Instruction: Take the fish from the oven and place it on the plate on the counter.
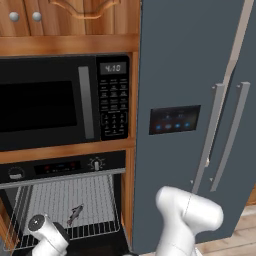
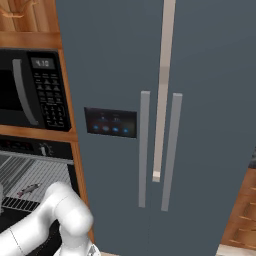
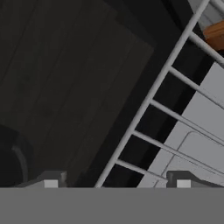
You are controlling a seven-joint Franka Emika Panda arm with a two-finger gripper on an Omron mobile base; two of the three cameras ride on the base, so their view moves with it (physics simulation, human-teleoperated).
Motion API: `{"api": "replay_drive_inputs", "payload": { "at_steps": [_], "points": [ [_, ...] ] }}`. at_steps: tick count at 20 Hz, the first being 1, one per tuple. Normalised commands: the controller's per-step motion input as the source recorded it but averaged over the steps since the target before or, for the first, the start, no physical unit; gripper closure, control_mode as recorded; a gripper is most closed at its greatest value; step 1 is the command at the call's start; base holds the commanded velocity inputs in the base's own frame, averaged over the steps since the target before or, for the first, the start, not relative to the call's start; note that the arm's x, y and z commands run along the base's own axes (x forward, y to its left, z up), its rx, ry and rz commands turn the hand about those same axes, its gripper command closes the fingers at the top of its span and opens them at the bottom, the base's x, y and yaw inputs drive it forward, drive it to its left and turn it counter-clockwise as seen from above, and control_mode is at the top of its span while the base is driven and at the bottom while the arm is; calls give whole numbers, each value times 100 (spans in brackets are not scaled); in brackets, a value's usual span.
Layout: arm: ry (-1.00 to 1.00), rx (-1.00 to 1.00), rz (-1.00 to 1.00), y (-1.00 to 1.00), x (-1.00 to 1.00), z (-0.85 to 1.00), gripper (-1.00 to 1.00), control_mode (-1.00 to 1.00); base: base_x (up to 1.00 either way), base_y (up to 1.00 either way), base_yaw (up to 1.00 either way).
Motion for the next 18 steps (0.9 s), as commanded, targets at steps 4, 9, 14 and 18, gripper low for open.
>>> {"api": "replay_drive_inputs", "payload": {
  "at_steps": [4,9,14,18],
  "points": [
    [-29,16,-38,0,0,55,-100,-100,0,0,0],
    [-9,40,-48,-8,-1,44,-100,-100,0,0,0],
    [-3,54,-65,-11,1,4,-100,-100,0,0,0],
    [-1,45,-61,-16,-7,30,-100,-100,0,0,0]
  ]
}}
